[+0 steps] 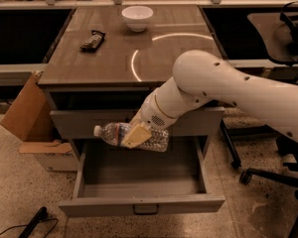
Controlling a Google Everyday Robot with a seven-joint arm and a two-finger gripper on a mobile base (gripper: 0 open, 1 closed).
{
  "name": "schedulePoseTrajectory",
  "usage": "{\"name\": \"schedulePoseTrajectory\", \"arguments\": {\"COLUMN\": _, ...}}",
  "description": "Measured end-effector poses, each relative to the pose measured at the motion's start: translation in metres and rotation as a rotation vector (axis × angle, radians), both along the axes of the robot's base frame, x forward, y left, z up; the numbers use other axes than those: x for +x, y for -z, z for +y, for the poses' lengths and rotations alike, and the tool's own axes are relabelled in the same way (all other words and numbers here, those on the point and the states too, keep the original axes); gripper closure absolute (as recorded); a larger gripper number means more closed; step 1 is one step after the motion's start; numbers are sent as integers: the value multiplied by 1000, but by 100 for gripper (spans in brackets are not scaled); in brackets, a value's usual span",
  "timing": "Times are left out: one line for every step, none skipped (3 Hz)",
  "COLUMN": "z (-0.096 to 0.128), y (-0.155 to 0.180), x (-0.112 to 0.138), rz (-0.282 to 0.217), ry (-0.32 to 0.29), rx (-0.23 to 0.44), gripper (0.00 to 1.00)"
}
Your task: Place water bottle into middle drawer
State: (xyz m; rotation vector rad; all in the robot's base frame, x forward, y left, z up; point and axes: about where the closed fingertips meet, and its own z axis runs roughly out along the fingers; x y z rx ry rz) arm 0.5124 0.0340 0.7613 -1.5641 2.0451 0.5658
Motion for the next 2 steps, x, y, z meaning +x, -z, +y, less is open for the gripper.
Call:
{"name": "schedulePoseTrajectory", "arguments": {"z": -12, "y": 37, "x": 8, "rz": -4, "ry": 32, "rx": -21, "gripper": 100}}
{"name": "schedulePoseTrajectory", "arguments": {"z": -31, "y": 94, "x": 20, "rz": -49, "ry": 107, "rx": -41, "gripper": 100}}
